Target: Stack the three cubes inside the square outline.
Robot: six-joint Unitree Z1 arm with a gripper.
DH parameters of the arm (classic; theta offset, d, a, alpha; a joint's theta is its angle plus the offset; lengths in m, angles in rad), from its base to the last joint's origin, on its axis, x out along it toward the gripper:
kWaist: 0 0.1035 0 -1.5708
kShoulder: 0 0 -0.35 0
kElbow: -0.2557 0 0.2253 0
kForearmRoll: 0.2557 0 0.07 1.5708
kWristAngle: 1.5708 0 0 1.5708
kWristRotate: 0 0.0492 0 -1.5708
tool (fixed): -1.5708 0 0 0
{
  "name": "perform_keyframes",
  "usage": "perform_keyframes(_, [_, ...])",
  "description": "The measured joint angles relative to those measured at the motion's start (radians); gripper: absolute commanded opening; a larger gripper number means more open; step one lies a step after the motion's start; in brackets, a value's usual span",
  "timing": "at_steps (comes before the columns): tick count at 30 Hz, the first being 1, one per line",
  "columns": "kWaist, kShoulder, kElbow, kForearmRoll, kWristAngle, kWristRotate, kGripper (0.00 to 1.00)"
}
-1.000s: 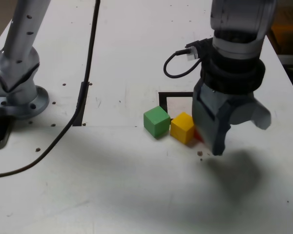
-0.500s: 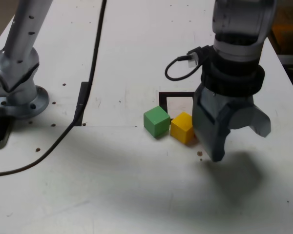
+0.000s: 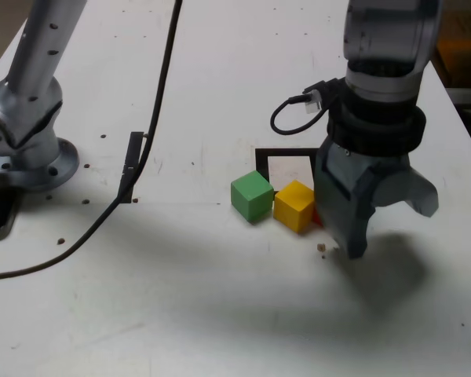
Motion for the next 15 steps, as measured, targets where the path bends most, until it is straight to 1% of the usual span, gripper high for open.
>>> perform_keyframes(9, [0.036,0.000,0.044,-0.042,-0.038,0.022,0.89])
perform_keyframes(15, [0.059,0.001,0.077,-0.067,-0.054,0.034,0.89])
